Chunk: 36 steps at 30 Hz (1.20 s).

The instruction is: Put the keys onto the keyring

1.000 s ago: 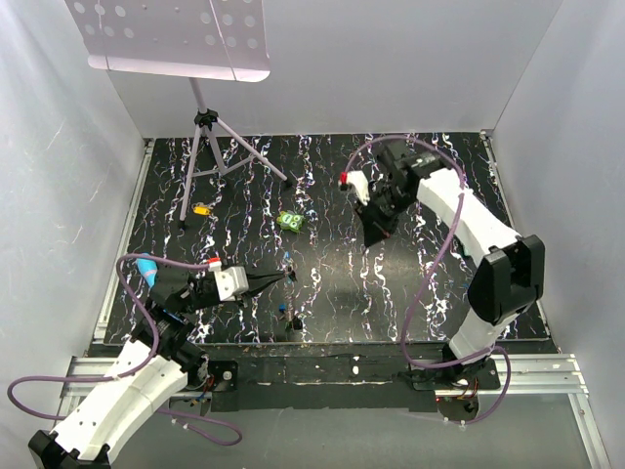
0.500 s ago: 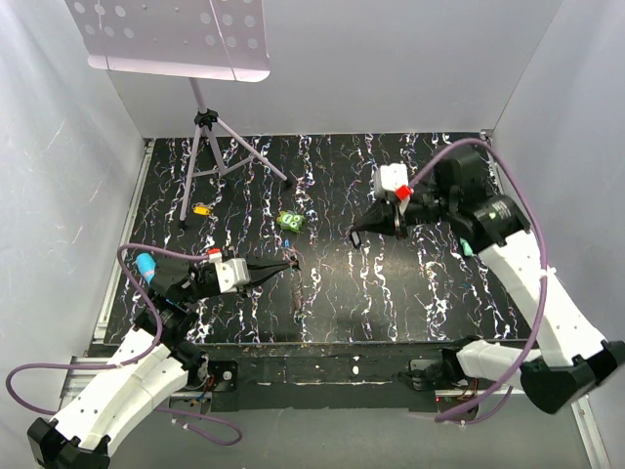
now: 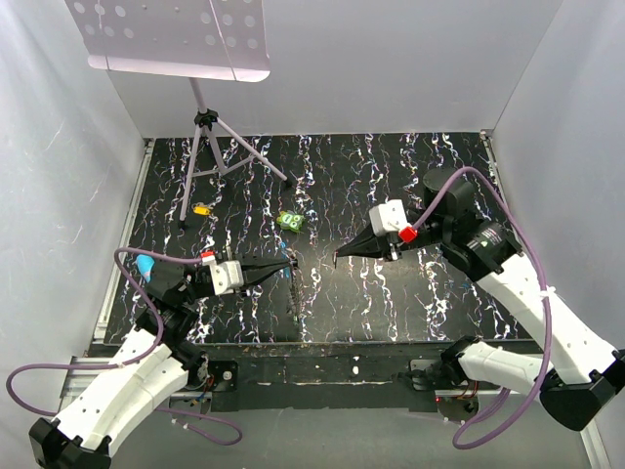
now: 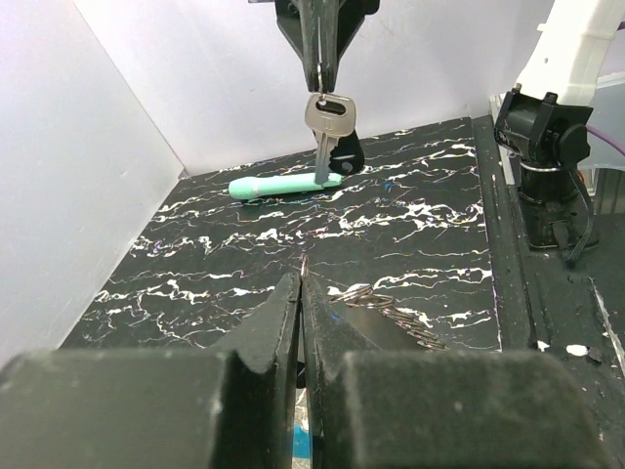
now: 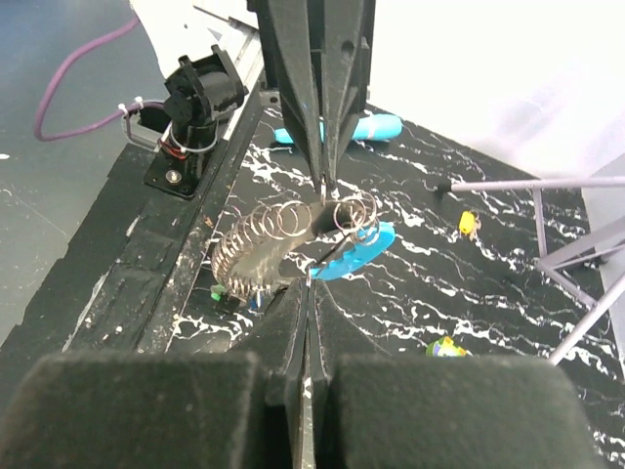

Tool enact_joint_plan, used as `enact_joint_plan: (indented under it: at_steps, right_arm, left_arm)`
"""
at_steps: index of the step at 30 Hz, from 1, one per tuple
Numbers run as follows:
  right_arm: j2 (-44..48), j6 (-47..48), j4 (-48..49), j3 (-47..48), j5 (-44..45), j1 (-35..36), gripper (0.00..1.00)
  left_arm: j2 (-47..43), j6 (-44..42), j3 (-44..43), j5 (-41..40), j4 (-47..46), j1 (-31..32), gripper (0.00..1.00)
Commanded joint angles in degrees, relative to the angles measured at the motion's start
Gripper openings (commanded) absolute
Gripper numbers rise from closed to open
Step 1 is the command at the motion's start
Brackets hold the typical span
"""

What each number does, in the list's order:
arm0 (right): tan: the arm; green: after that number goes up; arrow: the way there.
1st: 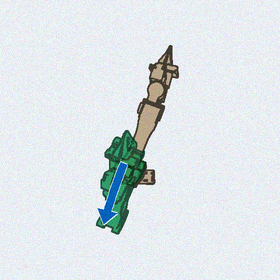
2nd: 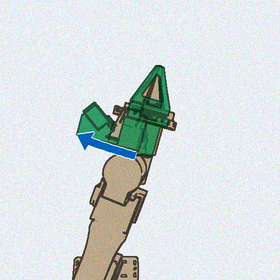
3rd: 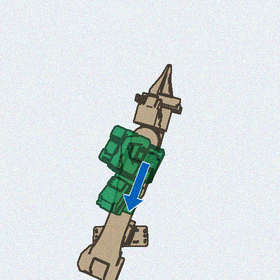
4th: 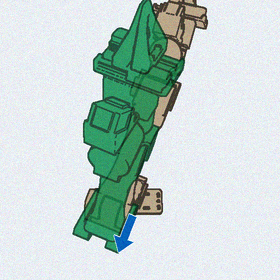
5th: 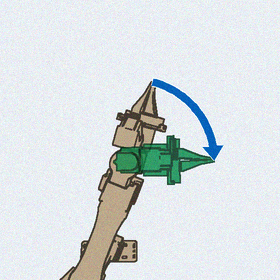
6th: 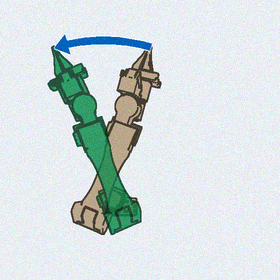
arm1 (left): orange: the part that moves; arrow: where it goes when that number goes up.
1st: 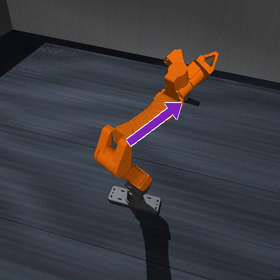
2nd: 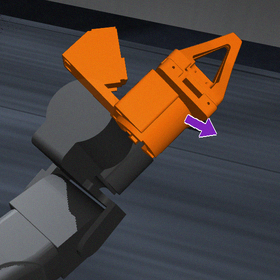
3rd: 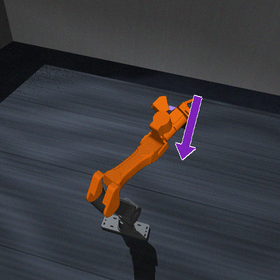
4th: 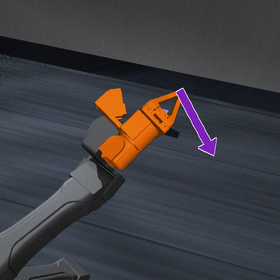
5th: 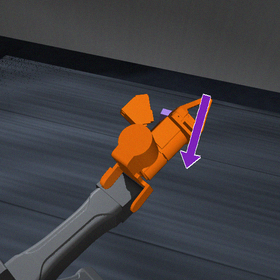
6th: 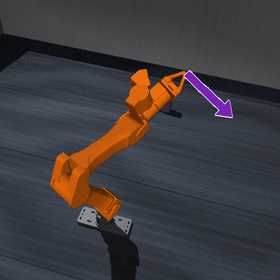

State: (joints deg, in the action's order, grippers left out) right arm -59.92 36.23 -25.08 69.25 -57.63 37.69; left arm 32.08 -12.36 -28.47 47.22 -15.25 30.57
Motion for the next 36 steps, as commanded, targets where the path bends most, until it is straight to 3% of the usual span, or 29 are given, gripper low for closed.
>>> enact_joint_plan:
  at_steps: [1, 19, 28, 36]
  right_arm:
    - [1.2, 0.6, 4.9, -1.4, -3.5, 1.0, 0.01]
    - [-0.5, 7.0, 6.4, -4.7, -14.9, 2.0, 0.01]
    - [-2.1, 8.3, 1.4, -3.4, -12.2, 2.9, 0.01]
    - [-3.7, 10.0, -8.6, 1.3, -0.7, 6.4, 0.01]
  left_arm:
    - [-0.7, 0.6, 0.3, 0.6, -3.9, -0.5, 0.0]
    - [-1.6, -1.4, 0.3, 1.1, -1.2, -0.9, 0.0]
    - [-1.1, -1.4, 0.3, 1.7, -1.1, -0.9, 0.0]
    - [0.0, -0.6, 0.4, 2.4, -1.5, -0.9, 0.0]
